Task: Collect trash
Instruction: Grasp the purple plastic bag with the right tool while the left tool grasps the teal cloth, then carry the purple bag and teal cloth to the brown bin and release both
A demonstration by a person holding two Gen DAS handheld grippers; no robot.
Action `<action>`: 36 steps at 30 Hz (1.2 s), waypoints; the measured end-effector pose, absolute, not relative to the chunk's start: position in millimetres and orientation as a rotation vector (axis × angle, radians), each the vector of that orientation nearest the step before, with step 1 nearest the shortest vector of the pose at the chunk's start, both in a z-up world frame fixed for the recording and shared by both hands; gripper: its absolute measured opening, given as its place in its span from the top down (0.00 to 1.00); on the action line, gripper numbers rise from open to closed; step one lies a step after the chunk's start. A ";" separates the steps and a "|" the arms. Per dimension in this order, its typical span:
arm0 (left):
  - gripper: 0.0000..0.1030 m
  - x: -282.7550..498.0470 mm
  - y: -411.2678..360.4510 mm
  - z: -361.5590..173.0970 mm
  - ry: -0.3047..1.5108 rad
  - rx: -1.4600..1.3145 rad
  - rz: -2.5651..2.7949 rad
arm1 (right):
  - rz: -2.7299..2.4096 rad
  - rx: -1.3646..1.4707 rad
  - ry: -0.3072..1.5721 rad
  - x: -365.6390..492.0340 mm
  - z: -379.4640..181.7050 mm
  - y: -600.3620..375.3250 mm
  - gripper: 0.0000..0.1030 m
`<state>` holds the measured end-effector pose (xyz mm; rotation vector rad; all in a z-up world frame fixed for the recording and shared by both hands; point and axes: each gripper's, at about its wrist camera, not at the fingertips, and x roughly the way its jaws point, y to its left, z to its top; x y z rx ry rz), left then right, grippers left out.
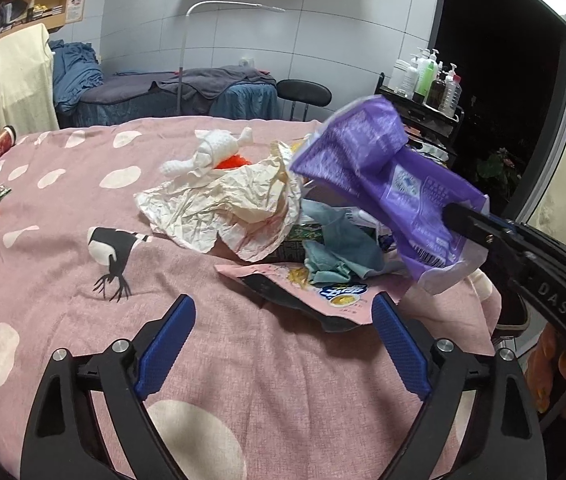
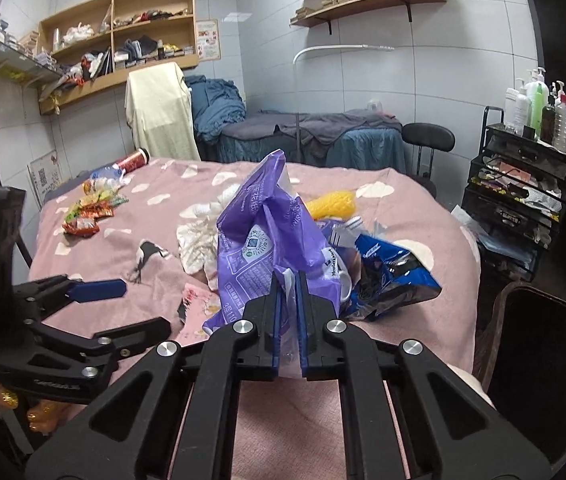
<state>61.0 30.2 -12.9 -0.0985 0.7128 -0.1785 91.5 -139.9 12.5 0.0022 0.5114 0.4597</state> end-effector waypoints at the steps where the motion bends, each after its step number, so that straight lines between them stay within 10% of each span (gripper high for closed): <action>1: 0.17 63.5 28.3 -11.7 0.718 -0.095 -0.192 | 0.463 0.008 0.503 89.6 15.0 -142.0 0.93; 15: 0.30 132.8 -18.3 -23.2 0.899 -0.002 -0.313 | 0.352 0.037 0.408 65.4 38.0 -177.0 0.93; 21: 0.52 144.2 -23.9 -41.0 0.974 -0.002 -0.334 | 0.320 0.067 0.418 61.0 31.5 -191.4 0.93; 36: 0.75 92.4 -24.9 -1.3 0.776 -0.068 -0.334 | 0.263 0.083 0.368 42.5 29.6 -207.8 0.93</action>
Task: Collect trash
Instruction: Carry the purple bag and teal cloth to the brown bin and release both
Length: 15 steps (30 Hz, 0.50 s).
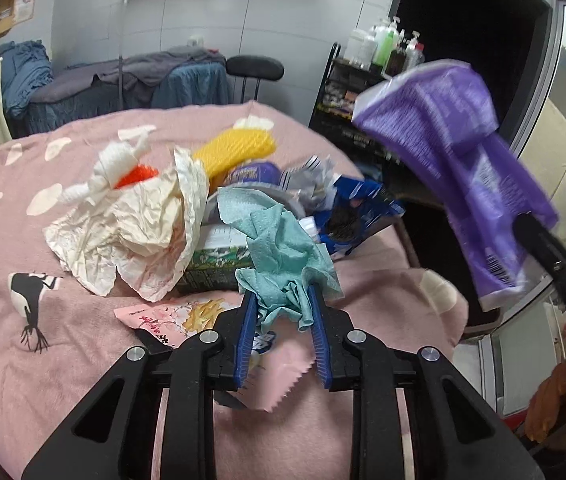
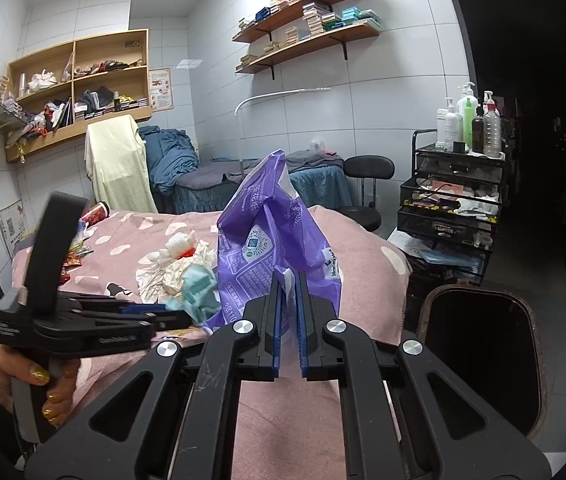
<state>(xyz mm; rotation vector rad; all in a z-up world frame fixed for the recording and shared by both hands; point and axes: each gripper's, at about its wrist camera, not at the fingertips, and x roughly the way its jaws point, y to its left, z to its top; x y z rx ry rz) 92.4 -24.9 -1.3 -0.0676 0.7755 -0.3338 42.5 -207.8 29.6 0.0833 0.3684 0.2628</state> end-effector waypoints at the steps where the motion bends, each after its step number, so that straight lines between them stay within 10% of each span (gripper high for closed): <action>1: 0.75 88.0 -24.8 3.3 0.755 -0.072 -0.336 | 0.256 0.083 0.363 40.8 30.3 -209.4 0.93; 15: 0.75 80.0 -92.7 25.8 0.667 0.001 -0.491 | 0.035 0.167 0.350 39.5 24.0 -278.5 0.93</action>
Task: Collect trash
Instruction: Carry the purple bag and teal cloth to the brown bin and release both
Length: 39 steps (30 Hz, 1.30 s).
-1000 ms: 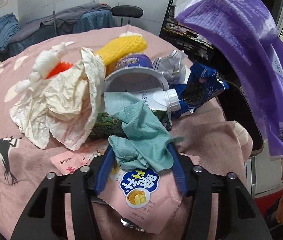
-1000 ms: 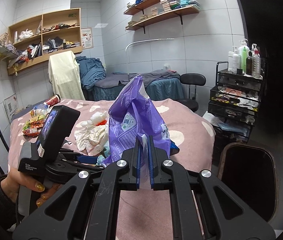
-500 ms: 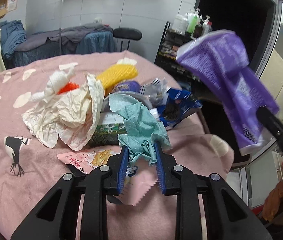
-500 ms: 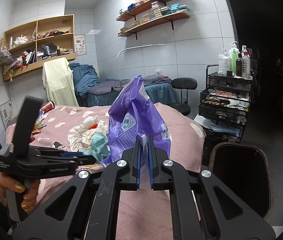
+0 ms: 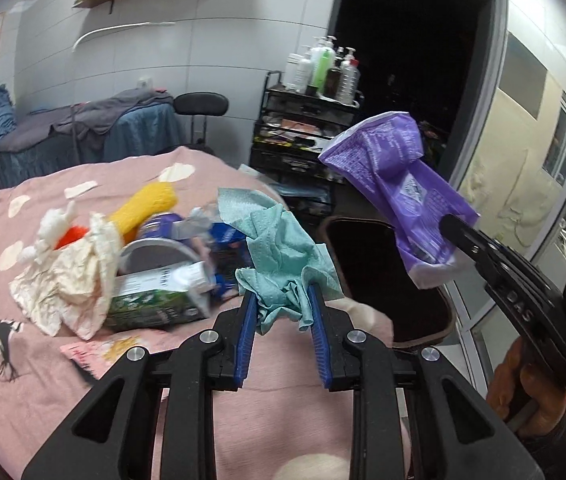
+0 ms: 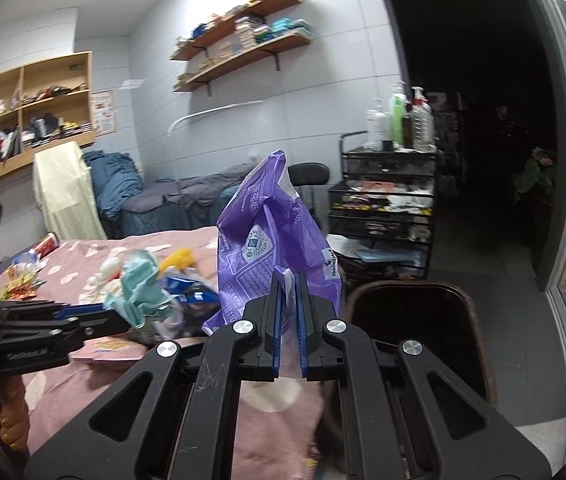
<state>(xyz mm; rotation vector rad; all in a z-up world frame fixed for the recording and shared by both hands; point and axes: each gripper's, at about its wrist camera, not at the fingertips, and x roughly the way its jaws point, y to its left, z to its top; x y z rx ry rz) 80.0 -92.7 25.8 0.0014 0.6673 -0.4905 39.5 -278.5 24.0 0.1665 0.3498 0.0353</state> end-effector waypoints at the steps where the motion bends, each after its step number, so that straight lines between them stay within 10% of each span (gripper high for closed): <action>1: 0.75 80.1 -100.5 26.0 0.663 0.012 -0.508 | 0.018 0.175 0.355 41.3 22.4 -284.5 0.93; 18: 0.75 93.1 -176.4 5.9 0.735 0.098 -0.638 | -0.227 0.332 0.627 82.2 -66.0 -370.2 0.92; 21: 0.75 96.9 -185.9 1.5 0.759 0.106 -0.646 | -0.238 0.372 0.667 84.2 -82.6 -377.7 0.84; 25: 0.75 100.9 -197.0 -6.1 0.787 0.127 -0.650 | -0.267 0.389 0.667 77.7 -91.5 -381.2 0.47; 39: 0.75 112.2 -234.4 -11.6 0.809 0.198 -0.682 | -0.361 0.367 0.549 52.9 -65.6 -396.1 0.28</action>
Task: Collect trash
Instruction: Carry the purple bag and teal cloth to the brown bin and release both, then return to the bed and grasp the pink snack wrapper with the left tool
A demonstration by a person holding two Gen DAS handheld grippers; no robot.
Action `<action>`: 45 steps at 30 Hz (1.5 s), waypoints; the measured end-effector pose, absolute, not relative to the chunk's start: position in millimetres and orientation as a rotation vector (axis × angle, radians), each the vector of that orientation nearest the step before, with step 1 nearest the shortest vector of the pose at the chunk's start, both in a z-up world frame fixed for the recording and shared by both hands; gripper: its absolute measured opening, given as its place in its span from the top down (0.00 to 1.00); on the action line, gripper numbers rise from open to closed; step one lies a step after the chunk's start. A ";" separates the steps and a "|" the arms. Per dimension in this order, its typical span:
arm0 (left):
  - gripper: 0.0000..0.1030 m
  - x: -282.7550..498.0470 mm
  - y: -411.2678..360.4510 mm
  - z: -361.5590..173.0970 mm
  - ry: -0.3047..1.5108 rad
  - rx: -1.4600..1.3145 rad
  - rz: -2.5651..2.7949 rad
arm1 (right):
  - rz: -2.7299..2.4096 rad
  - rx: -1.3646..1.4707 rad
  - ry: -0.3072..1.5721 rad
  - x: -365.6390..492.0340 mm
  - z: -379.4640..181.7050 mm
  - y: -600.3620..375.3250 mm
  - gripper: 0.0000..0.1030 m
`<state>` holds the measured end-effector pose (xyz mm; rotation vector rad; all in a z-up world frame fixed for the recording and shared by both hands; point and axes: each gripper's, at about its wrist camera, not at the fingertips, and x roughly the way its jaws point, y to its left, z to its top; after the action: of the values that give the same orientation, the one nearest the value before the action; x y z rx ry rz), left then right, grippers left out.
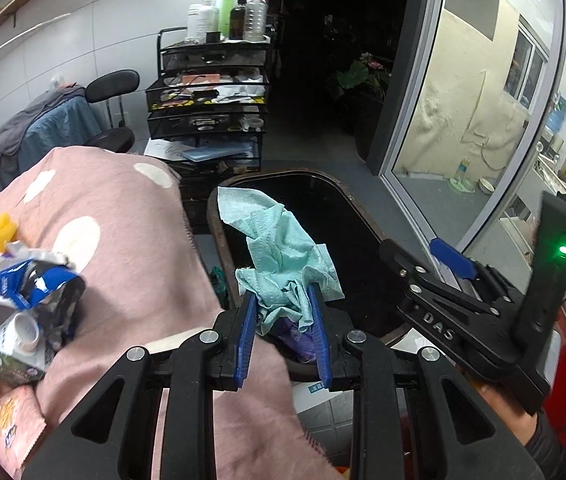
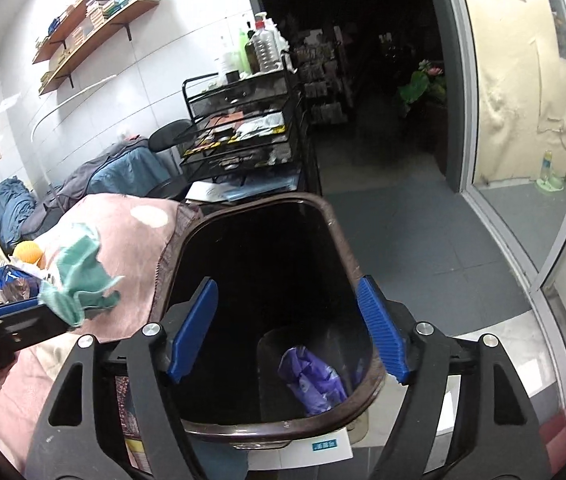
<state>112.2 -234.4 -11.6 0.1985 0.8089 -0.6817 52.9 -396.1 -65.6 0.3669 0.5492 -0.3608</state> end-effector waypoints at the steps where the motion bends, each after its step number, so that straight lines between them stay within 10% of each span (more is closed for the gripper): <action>1: 0.75 113.6 -237.7 -13.0 0.817 0.204 -0.685 | -0.368 0.364 0.545 51.0 -64.7 -397.1 0.27; 15: 0.73 128.9 -269.4 -36.1 0.913 0.281 -0.714 | -0.448 0.383 0.516 35.8 -57.8 -415.9 0.19; 23: 0.24 128.3 -272.1 -43.2 0.929 0.314 -0.722 | -0.455 0.391 0.518 34.9 -58.4 -417.3 0.12; 29: 0.13 125.6 -266.9 -40.4 0.919 0.299 -0.720 | -0.454 0.400 0.520 35.7 -60.3 -417.8 0.07; 45: 0.10 96.1 -235.9 -6.0 0.754 0.279 -0.687 | -0.391 0.384 0.504 38.2 -57.1 -399.6 0.06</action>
<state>96.1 -235.9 -6.0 0.2789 0.7545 -0.6872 38.2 -399.6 -57.1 0.3843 0.5042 -0.3908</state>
